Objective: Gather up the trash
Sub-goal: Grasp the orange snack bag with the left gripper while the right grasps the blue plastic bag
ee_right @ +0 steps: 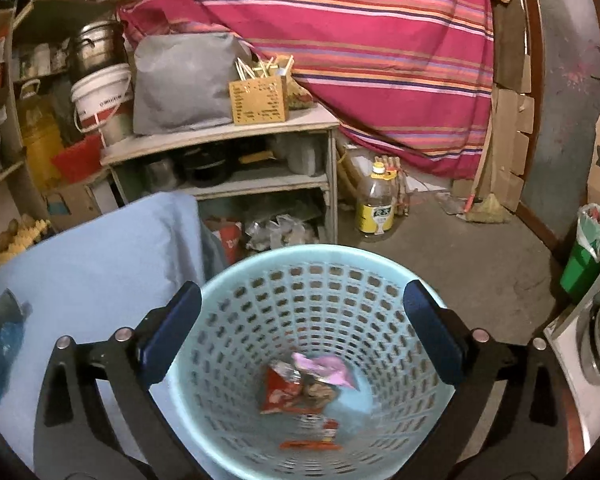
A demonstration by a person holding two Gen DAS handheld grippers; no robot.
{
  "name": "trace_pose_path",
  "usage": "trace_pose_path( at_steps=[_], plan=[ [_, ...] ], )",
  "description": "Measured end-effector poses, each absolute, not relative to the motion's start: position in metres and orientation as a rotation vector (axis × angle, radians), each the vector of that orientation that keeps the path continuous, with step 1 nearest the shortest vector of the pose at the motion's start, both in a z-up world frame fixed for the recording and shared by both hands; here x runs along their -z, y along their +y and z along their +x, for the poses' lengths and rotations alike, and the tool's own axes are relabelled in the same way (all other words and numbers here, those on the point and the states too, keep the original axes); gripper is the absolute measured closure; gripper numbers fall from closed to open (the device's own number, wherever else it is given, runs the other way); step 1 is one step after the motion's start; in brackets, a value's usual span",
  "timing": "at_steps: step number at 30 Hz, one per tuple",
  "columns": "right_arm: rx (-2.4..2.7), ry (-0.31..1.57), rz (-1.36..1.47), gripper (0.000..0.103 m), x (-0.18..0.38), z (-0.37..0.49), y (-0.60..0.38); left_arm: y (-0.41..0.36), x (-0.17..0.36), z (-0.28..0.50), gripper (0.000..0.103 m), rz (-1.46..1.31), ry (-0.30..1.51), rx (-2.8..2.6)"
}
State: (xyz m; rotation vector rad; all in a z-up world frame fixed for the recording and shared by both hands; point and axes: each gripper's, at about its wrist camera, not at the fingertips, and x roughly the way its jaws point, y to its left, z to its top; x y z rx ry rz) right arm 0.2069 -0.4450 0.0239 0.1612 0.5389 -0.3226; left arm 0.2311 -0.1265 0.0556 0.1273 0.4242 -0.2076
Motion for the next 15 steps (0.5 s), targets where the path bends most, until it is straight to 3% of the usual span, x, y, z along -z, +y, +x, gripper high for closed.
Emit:
trace_pose_path(
  at_steps=[8, 15],
  plan=[
    [0.471, 0.485, 0.101, 0.004, -0.031, 0.216, -0.391, -0.032, -0.041, 0.235, 0.009, 0.118, 0.477, 0.045],
    [0.292, 0.576, 0.142, 0.005, -0.023, 0.235, -0.352, 0.027, -0.018, 0.258, 0.008, 0.092, 0.541, -0.073]
  ],
)
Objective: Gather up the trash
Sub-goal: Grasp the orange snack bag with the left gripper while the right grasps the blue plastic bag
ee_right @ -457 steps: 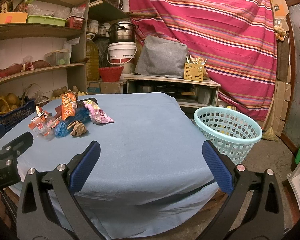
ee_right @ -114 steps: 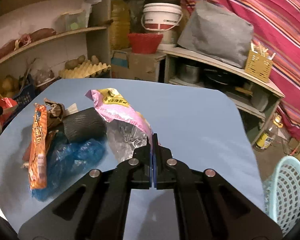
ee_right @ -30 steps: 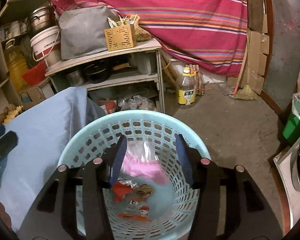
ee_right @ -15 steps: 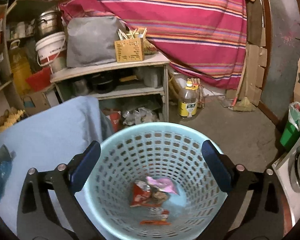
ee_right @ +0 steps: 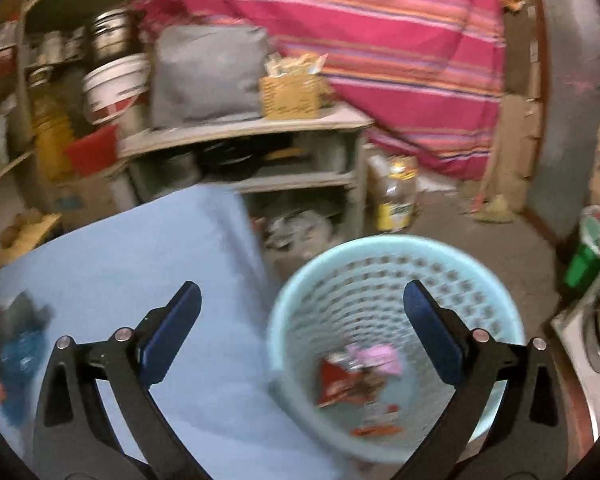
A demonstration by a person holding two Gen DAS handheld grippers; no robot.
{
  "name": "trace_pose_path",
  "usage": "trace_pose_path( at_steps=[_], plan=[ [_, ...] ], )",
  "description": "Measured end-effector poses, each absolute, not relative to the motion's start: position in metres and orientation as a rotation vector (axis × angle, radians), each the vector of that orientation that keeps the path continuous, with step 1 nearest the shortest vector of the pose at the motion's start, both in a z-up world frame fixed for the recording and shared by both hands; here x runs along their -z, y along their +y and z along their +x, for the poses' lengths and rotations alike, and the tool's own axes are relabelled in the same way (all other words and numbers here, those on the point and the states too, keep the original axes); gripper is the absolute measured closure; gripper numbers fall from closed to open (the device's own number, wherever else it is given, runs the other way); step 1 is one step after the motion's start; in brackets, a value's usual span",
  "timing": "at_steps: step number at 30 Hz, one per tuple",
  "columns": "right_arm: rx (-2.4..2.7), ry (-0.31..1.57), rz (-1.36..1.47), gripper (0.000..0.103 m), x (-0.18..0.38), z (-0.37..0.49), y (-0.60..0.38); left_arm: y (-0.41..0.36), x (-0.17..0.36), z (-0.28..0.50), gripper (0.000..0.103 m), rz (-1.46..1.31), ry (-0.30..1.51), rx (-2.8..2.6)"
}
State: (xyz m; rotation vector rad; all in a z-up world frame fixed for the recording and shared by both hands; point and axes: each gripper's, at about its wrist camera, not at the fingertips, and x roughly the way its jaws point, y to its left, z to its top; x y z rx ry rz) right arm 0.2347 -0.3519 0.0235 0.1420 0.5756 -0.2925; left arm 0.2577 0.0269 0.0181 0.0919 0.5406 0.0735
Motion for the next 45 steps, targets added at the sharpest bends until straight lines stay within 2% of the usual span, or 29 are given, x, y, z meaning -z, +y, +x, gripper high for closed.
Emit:
trace_pose_path(
  at_steps=[4, 12, 13, 16, 18, 19, 22, 30, 45],
  plan=[
    [0.263, 0.567, 0.135, 0.004, -0.021, 0.242, -0.325, 0.058, 0.001, 0.275, 0.008, 0.029, 0.612, -0.087],
    [0.214, 0.596, 0.035, 0.005, -0.012, 0.263, -0.266, 0.063, 0.025, 0.294, 0.010, 0.044, 0.690, -0.054],
    [0.206, 0.602, 0.021, 0.005, -0.011, 0.265, -0.259, 0.065, 0.025, 0.294, 0.014, 0.033, 0.685, -0.044],
    [0.189, 0.619, -0.006, 0.005, -0.007, 0.271, -0.243, 0.067, 0.025, 0.296, 0.037, 0.005, 0.716, 0.015],
    [0.166, 0.628, -0.020, 0.005, -0.005, 0.274, -0.232, 0.065, 0.026, 0.295, 0.044, 0.008, 0.733, 0.028],
    [0.154, 0.632, -0.029, 0.005, -0.004, 0.274, -0.225, 0.064, 0.027, 0.294, 0.052, 0.016, 0.734, 0.030],
    [0.126, 0.634, -0.059, 0.005, -0.003, 0.275, -0.210, 0.065, 0.023, 0.289, 0.061, 0.031, 0.718, 0.041],
    [0.011, 0.647, -0.110, 0.005, 0.003, 0.271, -0.162, 0.091, 0.000, 0.262, 0.067, 0.035, 0.637, 0.033],
    [-0.204, 0.710, -0.135, 0.005, 0.017, 0.272, -0.053, 0.149, -0.021, 0.241, 0.067, -0.021, 0.571, -0.050]
  ],
)
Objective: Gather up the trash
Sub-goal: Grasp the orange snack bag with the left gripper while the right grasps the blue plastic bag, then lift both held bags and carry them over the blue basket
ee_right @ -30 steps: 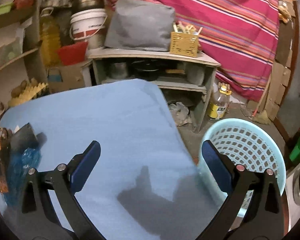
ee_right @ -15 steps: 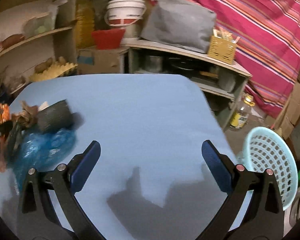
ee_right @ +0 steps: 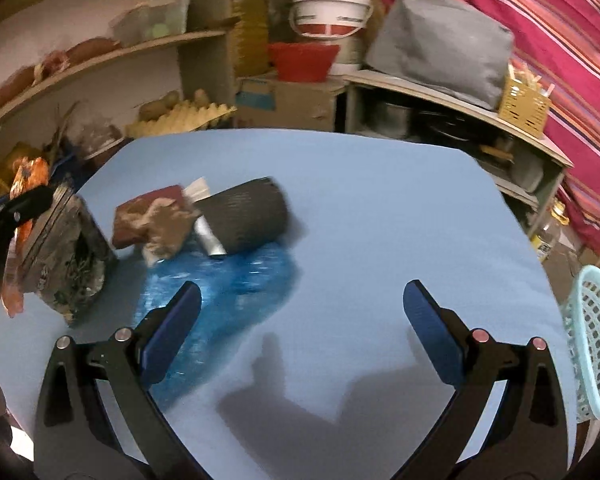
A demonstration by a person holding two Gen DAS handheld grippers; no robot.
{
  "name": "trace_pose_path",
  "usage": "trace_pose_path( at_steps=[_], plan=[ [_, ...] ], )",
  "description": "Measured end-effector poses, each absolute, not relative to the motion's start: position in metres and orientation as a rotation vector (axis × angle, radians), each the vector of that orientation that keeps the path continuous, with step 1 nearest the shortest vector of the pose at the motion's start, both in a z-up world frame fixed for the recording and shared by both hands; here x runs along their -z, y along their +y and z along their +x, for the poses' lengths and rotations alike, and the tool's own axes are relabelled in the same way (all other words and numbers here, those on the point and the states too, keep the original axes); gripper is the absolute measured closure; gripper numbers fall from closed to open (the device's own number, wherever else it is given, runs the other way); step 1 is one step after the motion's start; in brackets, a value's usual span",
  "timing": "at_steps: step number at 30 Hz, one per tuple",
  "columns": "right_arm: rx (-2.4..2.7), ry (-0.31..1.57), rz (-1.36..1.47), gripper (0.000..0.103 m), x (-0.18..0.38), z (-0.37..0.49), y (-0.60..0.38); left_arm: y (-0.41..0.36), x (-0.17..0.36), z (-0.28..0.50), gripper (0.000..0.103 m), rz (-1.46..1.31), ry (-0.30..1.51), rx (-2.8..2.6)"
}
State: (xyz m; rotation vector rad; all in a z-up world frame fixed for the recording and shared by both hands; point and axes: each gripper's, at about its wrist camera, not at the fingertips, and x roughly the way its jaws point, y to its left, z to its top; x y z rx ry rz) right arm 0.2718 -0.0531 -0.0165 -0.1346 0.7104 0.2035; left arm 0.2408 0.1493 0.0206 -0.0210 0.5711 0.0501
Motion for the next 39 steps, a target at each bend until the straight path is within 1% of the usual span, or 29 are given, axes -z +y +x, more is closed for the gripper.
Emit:
trace_pose_path(
  at_steps=[5, 7, 8, 9, 10, 11, 12, 15, 18, 28, 39],
  plan=[
    [-0.219, 0.758, -0.184, 0.005, 0.034, 0.278, -0.027, 0.166, -0.022, 0.239, 0.067, -0.052, 0.573, -0.067],
    [-0.233, 0.779, -0.195, 0.011, 0.040, 0.280, -0.021, 0.172, -0.023, 0.237, 0.067, -0.067, 0.570, -0.078],
    [-0.247, 0.792, -0.203, 0.021, 0.044, 0.281, -0.017, 0.175, -0.024, 0.236, 0.067, -0.076, 0.568, -0.083],
    [-0.260, 0.803, -0.207, 0.036, 0.046, 0.281, -0.016, 0.178, -0.024, 0.236, 0.067, -0.082, 0.568, -0.086],
    [-0.292, 0.827, -0.204, 0.046, 0.051, 0.284, -0.013, 0.180, -0.025, 0.235, 0.068, -0.085, 0.569, -0.090],
    [-0.315, 0.844, -0.193, 0.063, 0.054, 0.285, -0.012, 0.182, -0.025, 0.235, 0.068, -0.087, 0.568, -0.092],
    [-0.339, 0.860, -0.174, 0.077, 0.056, 0.286, -0.012, 0.183, -0.026, 0.234, 0.068, -0.090, 0.567, -0.094],
    [-0.370, 0.867, -0.127, 0.095, 0.055, 0.288, -0.021, 0.186, -0.029, 0.232, 0.068, -0.097, 0.563, -0.101],
    [-0.345, 0.840, -0.080, 0.098, 0.044, 0.288, -0.040, 0.186, -0.033, 0.230, 0.069, -0.107, 0.556, -0.098],
    [-0.228, 0.748, 0.057, 0.098, 0.000, 0.288, -0.134, 0.172, -0.051, 0.221, 0.069, -0.119, 0.511, -0.061],
    [-0.162, 0.709, 0.088, 0.098, -0.013, 0.277, -0.196, 0.135, -0.061, 0.225, 0.069, -0.114, 0.497, -0.005]
  ],
)
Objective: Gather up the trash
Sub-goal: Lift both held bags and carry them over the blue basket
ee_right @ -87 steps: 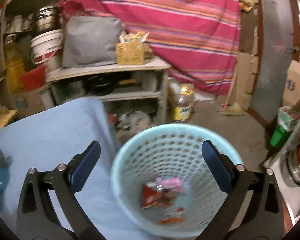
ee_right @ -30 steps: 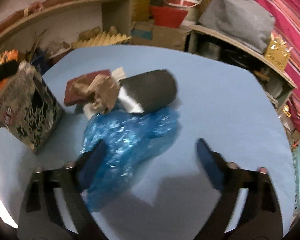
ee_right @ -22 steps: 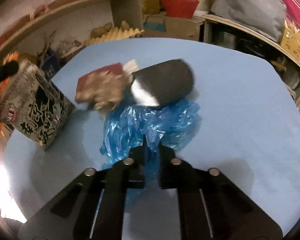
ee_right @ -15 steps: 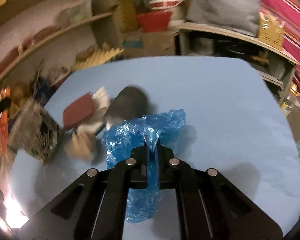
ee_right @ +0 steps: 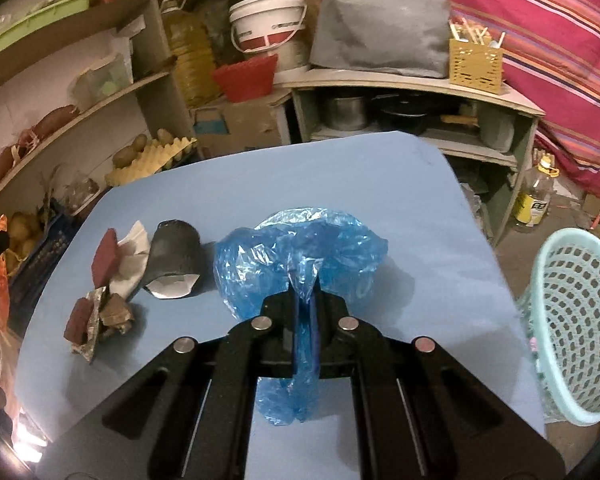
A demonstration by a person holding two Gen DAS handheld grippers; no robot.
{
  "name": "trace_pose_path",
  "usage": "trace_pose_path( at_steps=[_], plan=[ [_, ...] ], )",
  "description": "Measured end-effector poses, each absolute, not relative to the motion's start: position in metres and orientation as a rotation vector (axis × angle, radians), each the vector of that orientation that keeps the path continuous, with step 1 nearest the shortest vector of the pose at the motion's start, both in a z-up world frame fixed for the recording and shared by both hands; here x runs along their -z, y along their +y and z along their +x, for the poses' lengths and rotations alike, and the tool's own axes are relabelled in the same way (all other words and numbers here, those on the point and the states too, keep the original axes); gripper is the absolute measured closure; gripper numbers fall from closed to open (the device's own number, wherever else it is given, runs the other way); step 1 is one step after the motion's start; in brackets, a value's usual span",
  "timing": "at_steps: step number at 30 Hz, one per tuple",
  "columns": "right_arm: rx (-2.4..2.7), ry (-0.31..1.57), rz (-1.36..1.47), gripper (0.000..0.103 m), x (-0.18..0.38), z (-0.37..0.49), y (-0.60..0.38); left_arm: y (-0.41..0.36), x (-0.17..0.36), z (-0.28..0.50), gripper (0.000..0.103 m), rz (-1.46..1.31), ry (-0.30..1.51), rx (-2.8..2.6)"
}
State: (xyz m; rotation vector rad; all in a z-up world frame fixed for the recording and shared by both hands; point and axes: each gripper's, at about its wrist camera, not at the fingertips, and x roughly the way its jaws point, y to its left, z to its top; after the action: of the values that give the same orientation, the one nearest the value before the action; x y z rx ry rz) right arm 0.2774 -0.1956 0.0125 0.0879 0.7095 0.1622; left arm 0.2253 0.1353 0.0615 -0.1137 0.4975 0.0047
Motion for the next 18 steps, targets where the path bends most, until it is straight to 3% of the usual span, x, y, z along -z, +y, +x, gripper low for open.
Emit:
trace_pose_path(
  at_steps=[18],
  plan=[
    [-0.074, 0.608, 0.143, 0.098, -0.043, 0.242, -0.284, 0.011, -0.049, 0.256, 0.069, -0.057, 0.525, 0.136]
  ],
)
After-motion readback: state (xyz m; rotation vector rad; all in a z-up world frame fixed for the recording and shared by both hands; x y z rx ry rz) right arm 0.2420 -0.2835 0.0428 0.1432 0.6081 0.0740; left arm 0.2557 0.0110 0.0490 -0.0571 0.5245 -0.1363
